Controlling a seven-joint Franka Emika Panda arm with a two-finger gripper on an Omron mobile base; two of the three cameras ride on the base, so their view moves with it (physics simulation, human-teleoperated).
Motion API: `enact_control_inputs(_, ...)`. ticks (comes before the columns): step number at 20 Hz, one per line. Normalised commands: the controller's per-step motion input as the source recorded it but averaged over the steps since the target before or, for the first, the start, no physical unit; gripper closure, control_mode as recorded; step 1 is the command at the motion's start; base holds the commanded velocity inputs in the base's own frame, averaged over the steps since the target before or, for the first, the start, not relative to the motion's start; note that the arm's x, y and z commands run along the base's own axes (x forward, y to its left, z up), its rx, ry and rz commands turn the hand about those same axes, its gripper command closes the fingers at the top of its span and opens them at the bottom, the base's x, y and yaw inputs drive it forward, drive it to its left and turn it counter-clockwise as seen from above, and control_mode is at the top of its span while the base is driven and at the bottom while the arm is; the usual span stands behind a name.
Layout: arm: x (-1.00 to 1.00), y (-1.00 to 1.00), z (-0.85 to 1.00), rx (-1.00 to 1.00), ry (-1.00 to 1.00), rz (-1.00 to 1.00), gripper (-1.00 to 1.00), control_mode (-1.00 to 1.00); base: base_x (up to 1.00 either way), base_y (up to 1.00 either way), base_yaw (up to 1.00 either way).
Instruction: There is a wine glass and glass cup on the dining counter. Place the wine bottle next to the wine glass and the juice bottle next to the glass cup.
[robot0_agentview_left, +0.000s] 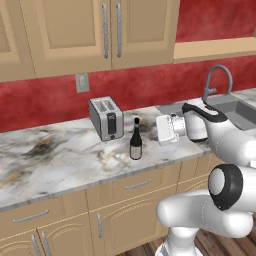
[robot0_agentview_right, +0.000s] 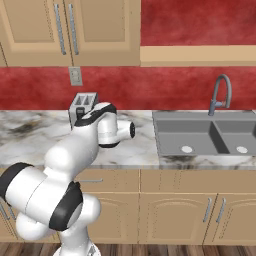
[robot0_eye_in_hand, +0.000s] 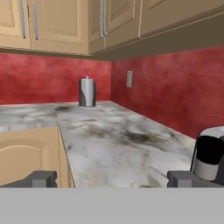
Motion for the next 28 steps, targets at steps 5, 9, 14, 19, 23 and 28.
enact_control_inputs(5,0.16,0.01,-0.06,0.00,0.00,0.00,-1.00,-1.00,0.00,0.00,0.00)
enact_control_inputs(9,0.12,0.04,-0.05,0.00,0.00,0.00,-1.00,-1.00,0.00,0.00,0.00)
enact_control_inputs(14,0.15,0.03,-0.06,0.00,0.00,0.00,-1.00,-1.00,0.00,0.00,0.00)
enact_control_inputs(19,0.12,0.02,-0.08,0.00,0.00,0.00,-1.00,-1.00,0.00,0.00,0.00)
enact_control_inputs(23,0.15,0.00,-0.08,0.00,0.00,0.00,-1.00,-1.00,0.00,0.00,0.00)
enact_control_inputs(28,0.12,0.04,-0.08,0.00,0.00,0.00,-1.00,-1.00,0.00,0.00,0.00)
